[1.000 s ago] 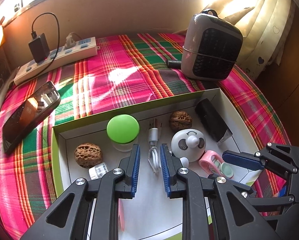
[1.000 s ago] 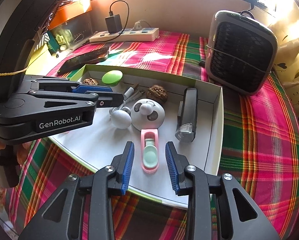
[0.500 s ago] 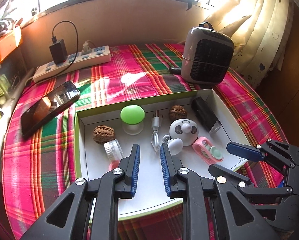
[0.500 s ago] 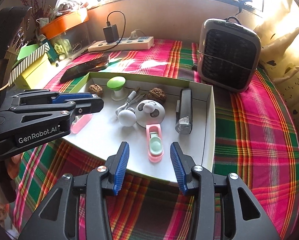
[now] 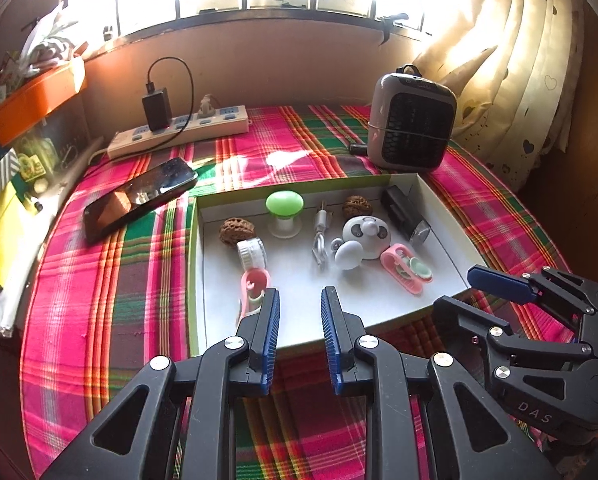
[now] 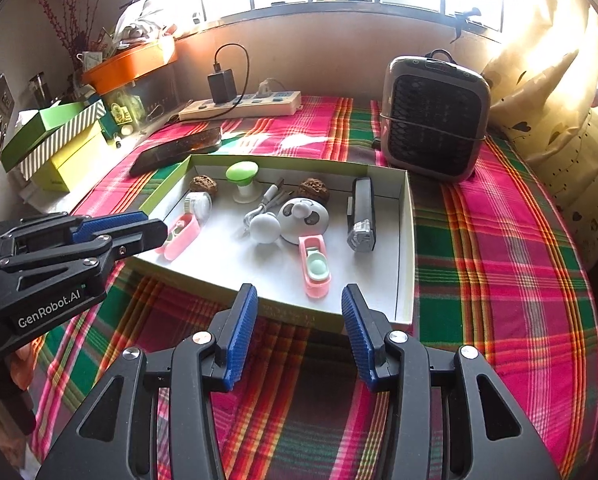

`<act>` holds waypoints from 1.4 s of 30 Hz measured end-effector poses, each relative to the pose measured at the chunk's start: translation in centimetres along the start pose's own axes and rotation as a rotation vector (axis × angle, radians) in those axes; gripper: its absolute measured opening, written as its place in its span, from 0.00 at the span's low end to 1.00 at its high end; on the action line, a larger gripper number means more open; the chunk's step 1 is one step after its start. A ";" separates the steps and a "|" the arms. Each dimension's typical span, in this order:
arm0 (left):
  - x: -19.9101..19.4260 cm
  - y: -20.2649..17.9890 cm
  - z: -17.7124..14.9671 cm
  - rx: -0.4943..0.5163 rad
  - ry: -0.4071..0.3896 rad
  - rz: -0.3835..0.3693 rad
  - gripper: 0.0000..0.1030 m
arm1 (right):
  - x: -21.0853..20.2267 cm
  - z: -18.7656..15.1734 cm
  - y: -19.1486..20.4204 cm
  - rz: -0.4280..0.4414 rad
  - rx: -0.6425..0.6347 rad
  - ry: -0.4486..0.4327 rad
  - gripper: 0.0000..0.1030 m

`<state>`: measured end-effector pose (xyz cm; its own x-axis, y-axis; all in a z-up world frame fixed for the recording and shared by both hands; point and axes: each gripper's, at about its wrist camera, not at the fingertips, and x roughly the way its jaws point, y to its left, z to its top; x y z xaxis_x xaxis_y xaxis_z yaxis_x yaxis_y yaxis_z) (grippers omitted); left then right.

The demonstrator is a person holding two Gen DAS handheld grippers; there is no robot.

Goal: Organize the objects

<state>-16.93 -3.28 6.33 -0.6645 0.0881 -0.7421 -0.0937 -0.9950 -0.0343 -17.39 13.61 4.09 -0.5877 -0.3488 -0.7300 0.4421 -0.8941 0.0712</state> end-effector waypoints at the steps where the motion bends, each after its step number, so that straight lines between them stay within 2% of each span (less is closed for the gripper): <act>1: -0.2 -0.1 -0.4 0.006 -0.006 0.017 0.19 | -0.2 -0.2 0.1 -0.003 0.000 -0.005 0.44; 5: -1.1 -0.1 -1.6 -0.006 -0.014 0.022 0.19 | -0.9 -1.0 0.3 -0.003 0.002 -0.012 0.45; 8: -1.4 -0.4 -2.5 0.003 -0.007 0.064 0.19 | -1.3 -1.7 0.5 -0.014 -0.001 -0.016 0.45; 11: -1.5 -0.4 -3.4 -0.010 0.005 0.055 0.20 | -1.6 -2.4 0.8 -0.015 -0.002 -0.014 0.46; 16: -1.9 -0.7 -5.2 -0.032 0.014 0.044 0.20 | -1.7 -3.7 1.4 -0.030 -0.020 0.009 0.49; 23: -2.4 -0.6 -7.4 -0.059 0.035 0.079 0.21 | -1.7 -5.7 1.7 -0.031 -0.007 0.045 0.50; 26: -2.6 -0.5 -8.2 -0.068 0.042 0.104 0.24 | -1.7 -6.4 1.8 -0.037 -0.002 0.057 0.50; 29: -2.6 -0.5 -8.8 -0.071 0.054 0.104 0.25 | -1.7 -7.0 1.6 -0.041 0.013 0.063 0.56; 39: -2.2 -1.5 -10.6 -0.066 0.068 0.112 0.26 | -2.2 -8.4 1.8 -0.095 0.007 0.070 0.58; 42: -2.4 -1.7 -10.8 -0.068 0.060 0.114 0.29 | -2.3 -8.6 1.8 -0.118 0.013 0.073 0.63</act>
<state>-7.19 -2.26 0.94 -0.6218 -0.0270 -0.7827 0.0320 -0.9994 0.0090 -9.43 15.23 0.06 -0.5837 -0.2201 -0.7816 0.3642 -0.9313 -0.0097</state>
